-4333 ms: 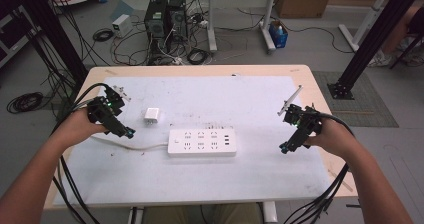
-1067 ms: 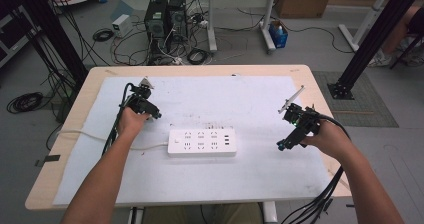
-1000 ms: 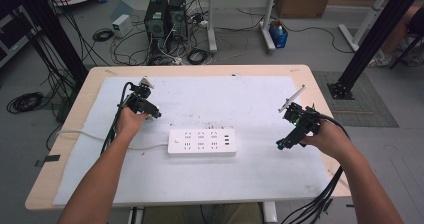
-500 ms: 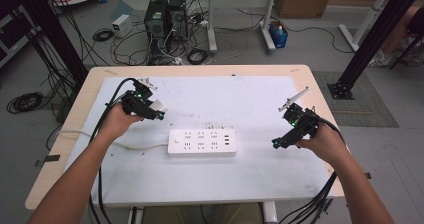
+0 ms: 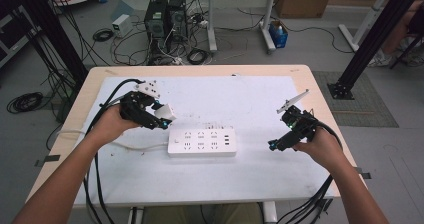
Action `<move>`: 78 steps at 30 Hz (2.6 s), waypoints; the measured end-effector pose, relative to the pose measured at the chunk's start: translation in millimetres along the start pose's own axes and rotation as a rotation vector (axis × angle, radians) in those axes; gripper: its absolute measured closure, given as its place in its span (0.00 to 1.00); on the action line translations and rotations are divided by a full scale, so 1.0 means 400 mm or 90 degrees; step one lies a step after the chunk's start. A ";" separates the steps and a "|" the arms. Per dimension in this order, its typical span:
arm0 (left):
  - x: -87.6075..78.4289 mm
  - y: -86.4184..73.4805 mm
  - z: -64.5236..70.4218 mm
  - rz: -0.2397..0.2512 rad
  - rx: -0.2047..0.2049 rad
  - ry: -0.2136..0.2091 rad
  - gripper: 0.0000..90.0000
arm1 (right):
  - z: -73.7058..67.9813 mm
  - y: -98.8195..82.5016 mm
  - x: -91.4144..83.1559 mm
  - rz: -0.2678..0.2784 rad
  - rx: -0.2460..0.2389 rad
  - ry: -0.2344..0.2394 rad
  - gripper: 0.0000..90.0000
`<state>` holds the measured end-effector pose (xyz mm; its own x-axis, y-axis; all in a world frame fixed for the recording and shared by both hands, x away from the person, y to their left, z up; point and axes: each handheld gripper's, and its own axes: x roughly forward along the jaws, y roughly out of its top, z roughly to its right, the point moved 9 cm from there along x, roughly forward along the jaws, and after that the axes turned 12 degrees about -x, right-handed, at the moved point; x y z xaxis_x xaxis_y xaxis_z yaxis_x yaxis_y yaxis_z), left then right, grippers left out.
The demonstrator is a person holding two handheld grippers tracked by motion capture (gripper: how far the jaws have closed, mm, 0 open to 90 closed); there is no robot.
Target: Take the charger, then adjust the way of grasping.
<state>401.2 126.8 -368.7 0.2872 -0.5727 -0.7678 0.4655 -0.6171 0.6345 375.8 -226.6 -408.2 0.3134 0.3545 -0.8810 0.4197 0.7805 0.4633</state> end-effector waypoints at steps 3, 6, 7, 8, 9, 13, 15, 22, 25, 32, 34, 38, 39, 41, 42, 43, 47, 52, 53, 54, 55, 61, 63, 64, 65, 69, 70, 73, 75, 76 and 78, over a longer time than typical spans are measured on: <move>-0.008 0.000 0.014 -0.002 0.002 -0.001 0.47 | -0.003 0.006 -0.001 0.001 -0.004 0.000 0.02; -0.015 0.004 0.023 0.002 0.007 -0.003 0.47 | -0.005 0.013 -0.001 0.002 -0.003 -0.002 0.02; -0.016 0.006 0.028 0.005 0.007 -0.007 0.47 | -0.006 0.014 0.000 0.001 -0.005 -0.001 0.02; -0.017 0.006 0.033 0.001 0.014 -0.009 0.47 | -0.007 0.015 0.001 0.000 -0.005 -0.002 0.02; -0.015 0.009 0.040 0.005 0.015 -0.013 0.47 | -0.009 0.015 0.001 -0.001 -0.007 -0.002 0.02; -0.011 0.012 0.070 -0.008 0.041 -0.029 0.47 | -0.012 0.014 -0.001 0.001 -0.007 -0.003 0.02; -0.008 0.016 0.086 -0.008 0.051 -0.032 0.47 | -0.014 0.013 -0.002 0.003 -0.004 -0.002 0.02; -0.008 0.040 0.116 -0.005 0.078 -0.045 0.47 | -0.019 0.015 -0.003 0.008 0.008 -0.001 0.02; -0.007 0.043 0.123 -0.006 0.083 -0.046 0.47 | -0.019 0.024 -0.002 0.019 0.015 0.000 0.02; 0.002 0.059 0.132 0.005 0.091 -0.050 0.47 | -0.036 0.052 -0.003 0.047 0.050 0.004 0.02; 0.009 0.063 0.137 0.005 0.097 -0.052 0.47 | -0.039 0.059 -0.004 0.057 0.061 0.007 0.02; 0.021 0.075 0.158 0.014 0.127 -0.055 0.47 | -0.048 0.073 -0.007 0.077 0.093 0.022 0.02; 0.023 0.077 0.165 0.015 0.132 -0.057 0.47 | -0.053 0.079 -0.008 0.088 0.105 0.031 0.02; 0.031 0.081 0.181 0.013 0.146 -0.059 0.47 | -0.062 0.092 -0.011 0.108 0.133 0.050 0.02; 0.035 0.083 0.189 0.009 0.155 -0.062 0.47 | -0.067 0.098 -0.013 0.116 0.145 0.060 0.02; 0.037 0.084 0.193 0.006 0.162 -0.062 0.47 | -0.075 0.111 -0.015 0.136 0.165 0.082 0.02; 0.048 0.094 0.204 0.006 0.171 -0.070 0.47 | -0.097 0.148 -0.017 0.174 0.224 0.149 0.02; 0.071 0.114 0.219 0.012 0.177 -0.074 0.47 | -0.131 0.204 -0.013 0.230 0.278 0.251 0.02; 0.075 0.116 0.222 0.011 0.179 -0.075 0.47 | -0.136 0.212 -0.011 0.232 0.279 0.259 0.02; 0.079 0.119 0.226 0.011 0.181 -0.076 0.47 | -0.140 0.219 -0.009 0.235 0.279 0.265 0.02; 0.084 0.122 0.230 0.012 0.184 -0.078 0.47 | -0.145 0.226 -0.008 0.239 0.285 0.274 0.02; 0.103 0.133 0.250 0.009 0.196 -0.087 0.47 | -0.166 0.258 -0.002 0.249 0.300 0.306 0.02; 0.109 0.134 0.256 0.007 0.198 -0.087 0.47 | -0.177 0.268 -0.001 0.252 0.313 0.334 0.02; 0.112 0.135 0.258 0.007 0.200 -0.089 0.47 | -0.181 0.274 -0.001 0.255 0.322 0.349 0.02; 0.114 0.134 0.259 0.005 0.200 -0.088 0.47 | -0.183 0.279 0.000 0.259 0.328 0.358 0.02; 0.116 0.137 0.260 0.004 0.204 -0.086 0.47 | -0.186 0.291 0.008 0.259 0.339 0.372 0.05; 0.117 0.139 0.260 0.007 0.203 -0.087 0.47 | -0.188 0.293 0.010 0.259 0.342 0.379 0.04; 0.118 0.140 0.260 0.009 0.204 -0.086 0.47 | -0.193 0.299 0.017 0.252 0.345 0.384 0.04; 0.119 0.141 0.259 0.009 0.205 -0.086 0.47 | -0.194 0.301 0.020 0.252 0.345 0.387 0.05; 0.120 0.141 0.261 0.009 0.202 -0.086 0.47 | -0.196 0.305 0.022 0.253 0.348 0.394 0.05; 0.123 0.143 0.263 0.010 0.202 -0.086 0.47 | -0.198 0.311 0.027 0.252 0.351 0.402 0.05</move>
<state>353.9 6.8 -360.8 0.1693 -0.6364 -0.7526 0.1719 -0.7328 0.6584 363.8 -84.9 -367.9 0.0663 0.8839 -0.4629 0.7782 0.2446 0.5785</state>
